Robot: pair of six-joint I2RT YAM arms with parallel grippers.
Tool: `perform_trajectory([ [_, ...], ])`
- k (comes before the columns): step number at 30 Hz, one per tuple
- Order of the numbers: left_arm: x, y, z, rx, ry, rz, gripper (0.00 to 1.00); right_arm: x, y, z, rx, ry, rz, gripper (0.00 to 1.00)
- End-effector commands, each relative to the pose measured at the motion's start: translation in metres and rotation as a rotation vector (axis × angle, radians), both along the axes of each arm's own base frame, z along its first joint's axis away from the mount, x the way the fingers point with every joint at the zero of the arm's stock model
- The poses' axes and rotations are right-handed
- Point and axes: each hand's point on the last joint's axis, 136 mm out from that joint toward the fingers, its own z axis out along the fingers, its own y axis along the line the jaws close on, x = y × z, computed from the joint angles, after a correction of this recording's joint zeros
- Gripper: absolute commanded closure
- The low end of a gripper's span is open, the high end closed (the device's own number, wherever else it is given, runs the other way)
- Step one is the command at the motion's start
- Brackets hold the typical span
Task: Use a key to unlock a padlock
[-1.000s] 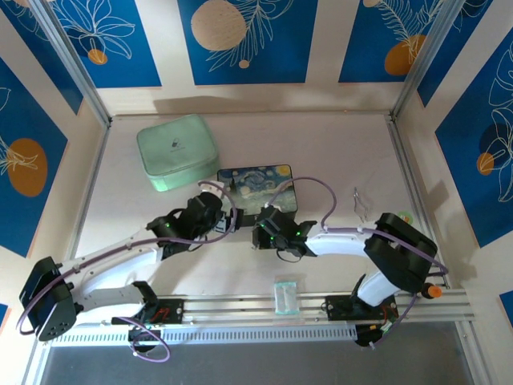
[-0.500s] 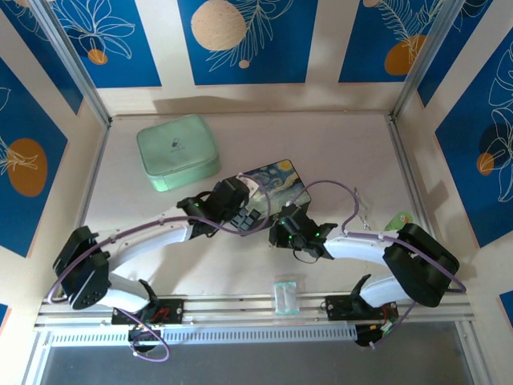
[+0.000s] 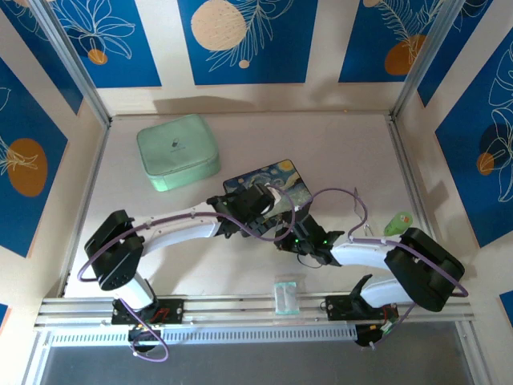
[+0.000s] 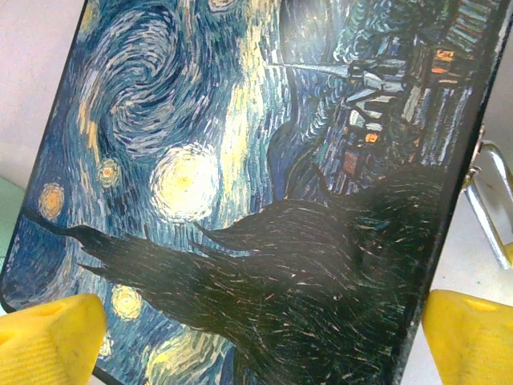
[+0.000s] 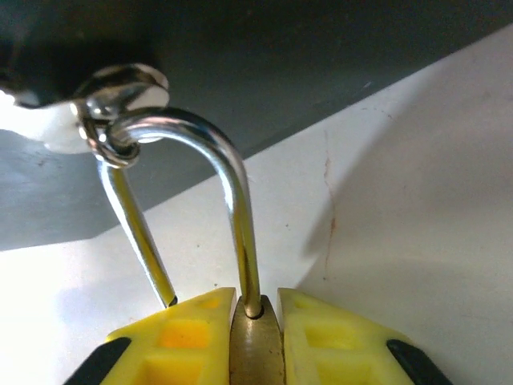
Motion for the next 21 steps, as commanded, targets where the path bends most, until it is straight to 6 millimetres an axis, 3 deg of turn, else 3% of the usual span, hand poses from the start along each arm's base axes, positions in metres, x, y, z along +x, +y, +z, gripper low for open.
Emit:
perform_trajectory([
  [1, -0.001, 0.002, -0.019, 0.107, -0.012, -0.048, 0.0, -0.012, -0.011, -0.015, 0.033, 0.077, -0.054, 0.85],
  [10, -0.017, 0.002, -0.058, 0.285, 0.033, -0.117, 0.07, 0.009, -0.007, -0.013, 0.211, 0.071, -0.145, 0.87],
  [17, -0.026, 0.006, -0.071, 0.304, 0.05, -0.156, 0.22, 0.038, 0.007, 0.017, 0.318, -0.028, -0.165, 0.9],
  [21, -0.029, 0.01, -0.078, 0.316, 0.057, -0.165, 0.27, 0.055, 0.004, 0.031, 0.338, -0.073, -0.207, 0.9],
])
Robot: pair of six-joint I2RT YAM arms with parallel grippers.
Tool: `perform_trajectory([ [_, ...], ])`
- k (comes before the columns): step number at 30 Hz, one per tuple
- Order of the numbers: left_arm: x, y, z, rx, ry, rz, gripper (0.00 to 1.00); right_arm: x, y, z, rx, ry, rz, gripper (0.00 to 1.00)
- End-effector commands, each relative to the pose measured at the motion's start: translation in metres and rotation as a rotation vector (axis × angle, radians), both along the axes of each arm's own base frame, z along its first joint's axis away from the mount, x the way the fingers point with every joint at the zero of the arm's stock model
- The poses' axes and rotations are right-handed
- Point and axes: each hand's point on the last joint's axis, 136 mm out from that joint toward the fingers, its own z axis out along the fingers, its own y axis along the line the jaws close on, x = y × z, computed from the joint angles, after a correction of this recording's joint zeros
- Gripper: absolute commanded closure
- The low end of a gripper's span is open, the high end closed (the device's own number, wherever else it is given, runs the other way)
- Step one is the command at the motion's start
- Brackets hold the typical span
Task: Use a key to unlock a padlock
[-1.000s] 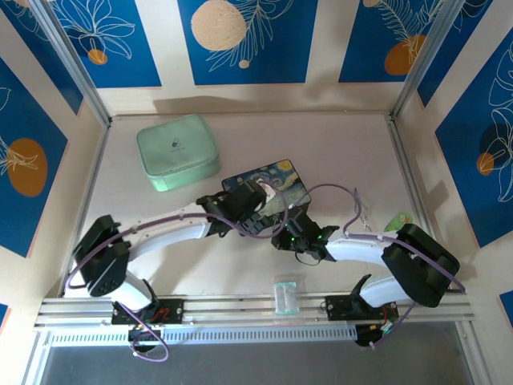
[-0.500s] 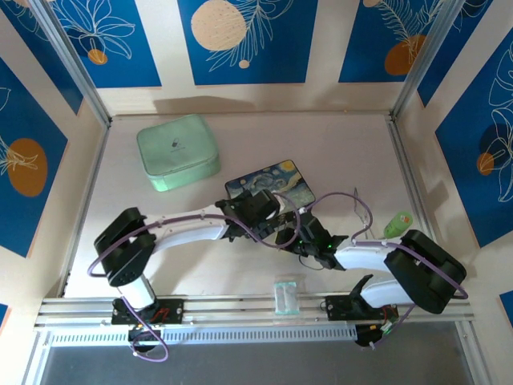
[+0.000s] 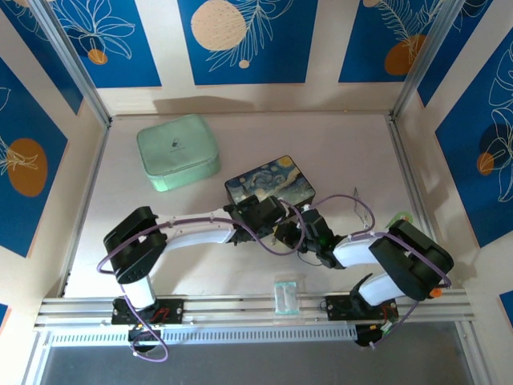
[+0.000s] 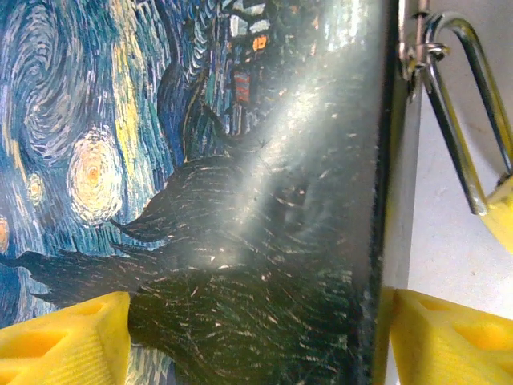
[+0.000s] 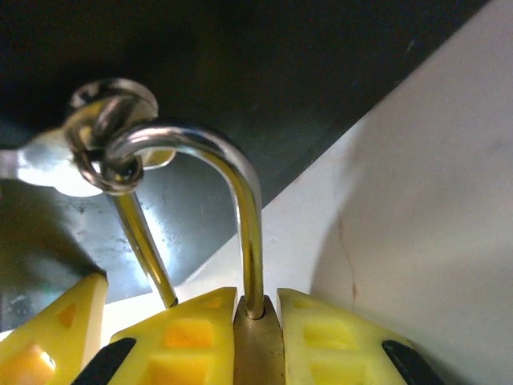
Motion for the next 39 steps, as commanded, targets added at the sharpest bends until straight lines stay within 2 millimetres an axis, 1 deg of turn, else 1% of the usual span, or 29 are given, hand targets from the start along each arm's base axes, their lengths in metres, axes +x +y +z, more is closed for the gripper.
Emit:
perform_trajectory([
  [1, -0.028, 0.021, -0.045, 0.122, 0.13, -0.059, 0.29, 0.033, -0.001, 0.029, 0.066, -0.096, -0.093, 0.9],
  [2, -0.03, 0.021, -0.047, 0.12, 0.137, -0.068, 0.29, 0.037, -0.002, 0.033, 0.081, -0.105, -0.098, 0.9],
  [6, -0.032, 0.026, -0.052, 0.15, 0.131, -0.079, 0.31, 0.045, -0.006, 0.04, 0.099, -0.113, -0.112, 0.9],
  [10, -0.033, 0.031, -0.054, 0.165, 0.13, -0.084, 0.32, 0.053, -0.014, 0.04, 0.104, -0.1, -0.14, 0.9],
  [13, -0.038, 0.028, -0.055, 0.145, 0.141, -0.103, 0.31, 0.061, -0.022, 0.041, 0.145, -0.088, -0.179, 0.9],
  [14, -0.038, 0.027, -0.056, 0.137, 0.141, -0.105, 0.3, 0.064, -0.022, 0.043, 0.171, -0.075, -0.198, 0.89],
  [16, -0.037, 0.022, -0.057, 0.132, 0.14, -0.101, 0.27, 0.071, -0.016, 0.051, 0.216, -0.06, -0.209, 0.89],
  [18, -0.038, 0.019, -0.06, 0.141, 0.14, -0.103, 0.27, 0.078, -0.01, 0.061, 0.223, -0.078, -0.202, 0.89],
  [20, -0.039, 0.019, -0.062, 0.138, 0.139, -0.103, 0.28, 0.082, -0.012, 0.066, 0.199, -0.099, -0.205, 0.89],
  [23, -0.038, 0.023, -0.063, 0.15, 0.124, -0.09, 0.29, 0.085, -0.021, 0.065, 0.172, -0.088, -0.225, 0.89],
  [26, -0.036, 0.028, -0.06, 0.159, 0.106, -0.079, 0.29, 0.086, -0.031, 0.056, 0.175, -0.055, -0.245, 0.89],
  [28, -0.036, 0.03, -0.057, 0.156, 0.094, -0.078, 0.29, 0.087, -0.042, 0.051, 0.176, -0.042, -0.268, 0.89],
  [30, -0.036, 0.032, -0.054, 0.152, 0.089, -0.078, 0.29, 0.088, -0.049, 0.048, 0.185, -0.033, -0.279, 0.89],
  [34, -0.036, 0.026, -0.052, 0.127, 0.093, -0.084, 0.28, 0.092, -0.044, 0.051, 0.222, -0.034, -0.262, 0.89],
  [37, -0.032, 0.023, -0.051, 0.124, 0.08, -0.069, 0.28, 0.097, -0.042, 0.064, 0.269, -0.077, -0.251, 0.89],
  [39, -0.029, 0.025, -0.049, 0.128, 0.058, -0.056, 0.28, 0.097, -0.043, 0.068, 0.258, -0.07, -0.24, 0.89],
])
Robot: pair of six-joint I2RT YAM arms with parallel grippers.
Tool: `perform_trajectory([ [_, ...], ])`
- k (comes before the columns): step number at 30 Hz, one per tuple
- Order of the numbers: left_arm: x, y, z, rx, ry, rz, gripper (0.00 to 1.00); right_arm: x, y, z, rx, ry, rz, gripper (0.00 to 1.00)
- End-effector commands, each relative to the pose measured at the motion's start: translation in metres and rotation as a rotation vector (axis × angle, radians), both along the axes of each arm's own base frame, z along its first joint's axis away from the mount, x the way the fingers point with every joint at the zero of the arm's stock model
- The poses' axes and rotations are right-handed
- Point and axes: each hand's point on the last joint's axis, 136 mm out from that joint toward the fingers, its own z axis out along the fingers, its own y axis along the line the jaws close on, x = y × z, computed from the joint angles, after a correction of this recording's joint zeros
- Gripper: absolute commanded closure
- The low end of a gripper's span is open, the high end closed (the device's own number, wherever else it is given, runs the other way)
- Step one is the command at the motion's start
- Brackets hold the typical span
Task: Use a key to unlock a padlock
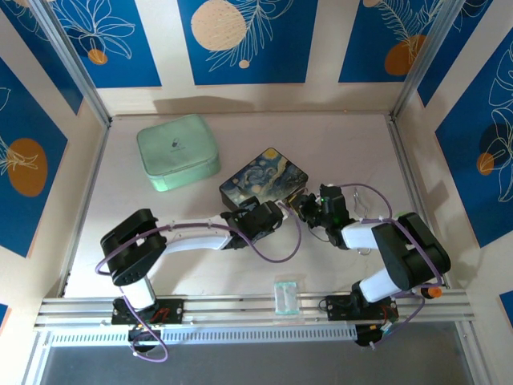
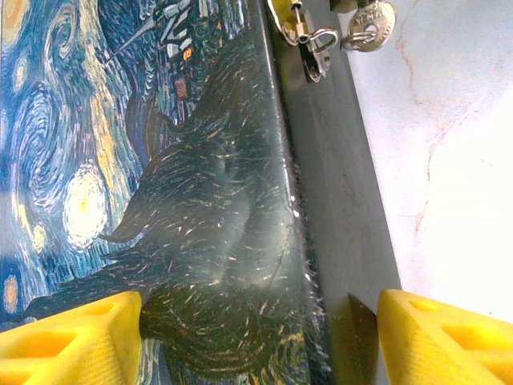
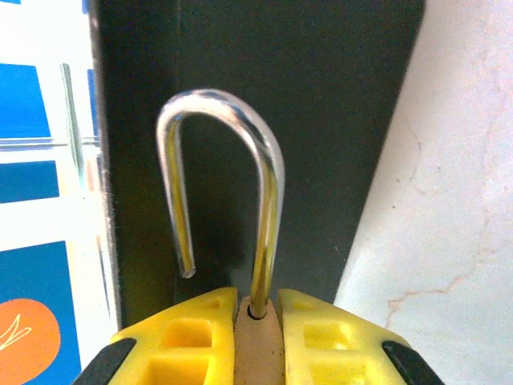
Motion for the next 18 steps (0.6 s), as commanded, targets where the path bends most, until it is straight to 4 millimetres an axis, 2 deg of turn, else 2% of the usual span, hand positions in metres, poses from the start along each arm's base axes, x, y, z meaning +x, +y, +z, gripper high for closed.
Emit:
perform_trajectory([
  [1, -0.027, 0.032, -0.046, 0.187, 0.134, -0.017, 0.28, 0.011, 0.007, 0.029, 0.027, -0.076, 0.026, 0.89],
  [5, -0.014, 0.036, -0.031, 0.157, 0.092, 0.063, 0.22, -0.009, 0.006, 0.016, -0.041, -0.016, 0.077, 0.89],
  [8, -0.005, 0.034, -0.015, 0.088, 0.056, 0.12, 0.17, -0.034, 0.009, -0.003, -0.085, 0.07, 0.154, 0.89],
  [12, 0.008, 0.036, -0.004, 0.082, -0.02, 0.177, 0.11, -0.066, 0.025, -0.021, -0.115, 0.123, 0.275, 0.89],
  [18, 0.018, 0.048, 0.008, 0.083, -0.08, 0.248, 0.03, -0.091, 0.031, -0.034, -0.168, 0.228, 0.431, 0.89],
])
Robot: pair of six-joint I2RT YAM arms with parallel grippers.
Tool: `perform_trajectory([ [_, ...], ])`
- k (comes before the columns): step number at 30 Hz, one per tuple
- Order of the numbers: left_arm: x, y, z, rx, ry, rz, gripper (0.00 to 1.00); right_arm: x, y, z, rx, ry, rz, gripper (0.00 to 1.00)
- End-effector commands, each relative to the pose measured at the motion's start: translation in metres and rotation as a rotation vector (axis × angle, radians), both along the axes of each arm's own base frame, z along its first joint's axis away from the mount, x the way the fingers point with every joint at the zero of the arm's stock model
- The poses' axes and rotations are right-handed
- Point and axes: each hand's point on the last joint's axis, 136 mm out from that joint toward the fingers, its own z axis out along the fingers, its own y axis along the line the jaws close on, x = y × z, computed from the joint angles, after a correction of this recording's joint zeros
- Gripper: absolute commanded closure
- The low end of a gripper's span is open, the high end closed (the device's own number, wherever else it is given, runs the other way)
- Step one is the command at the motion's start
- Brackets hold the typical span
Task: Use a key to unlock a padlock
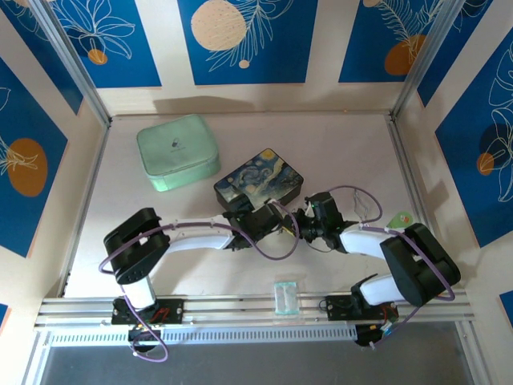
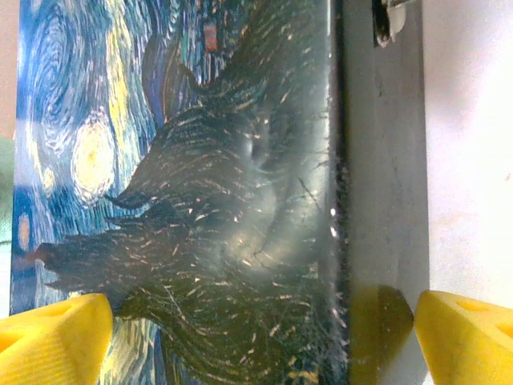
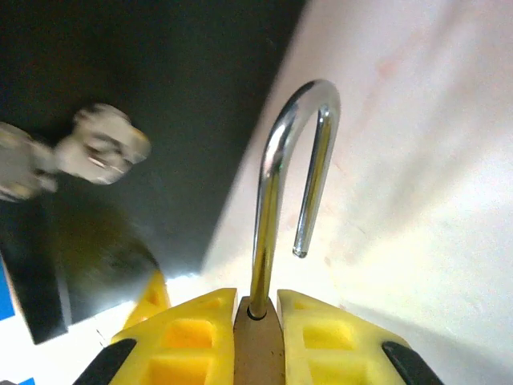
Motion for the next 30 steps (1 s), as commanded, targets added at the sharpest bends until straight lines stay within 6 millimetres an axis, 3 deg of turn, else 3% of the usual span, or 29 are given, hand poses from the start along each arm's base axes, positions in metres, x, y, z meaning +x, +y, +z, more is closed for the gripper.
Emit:
perform_trajectory([
  [1, 0.01, 0.018, 0.013, 0.005, -0.05, 0.089, 0.01, -0.022, 0.0, -0.011, -0.045, 0.1, 0.129, 0.89],
  [6, 0.009, 0.032, 0.023, -0.032, -0.066, 0.153, 0.0, -0.036, -0.008, -0.017, -0.123, 0.194, 0.193, 0.87],
  [15, 0.01, 0.069, 0.023, -0.101, -0.076, 0.307, 0.0, -0.048, -0.026, -0.029, -0.224, 0.343, 0.248, 0.78],
  [18, 0.011, 0.076, 0.023, -0.121, -0.075, 0.321, 0.0, -0.048, -0.034, -0.032, -0.283, 0.355, 0.247, 0.77],
  [22, 0.015, 0.091, 0.023, -0.101, -0.085, 0.362, 0.0, -0.048, -0.043, -0.027, -0.365, 0.355, 0.258, 0.68],
  [30, 0.021, 0.11, 0.036, -0.185, -0.112, 0.43, 0.0, -0.048, -0.055, -0.024, -0.53, 0.326, 0.274, 0.66],
])
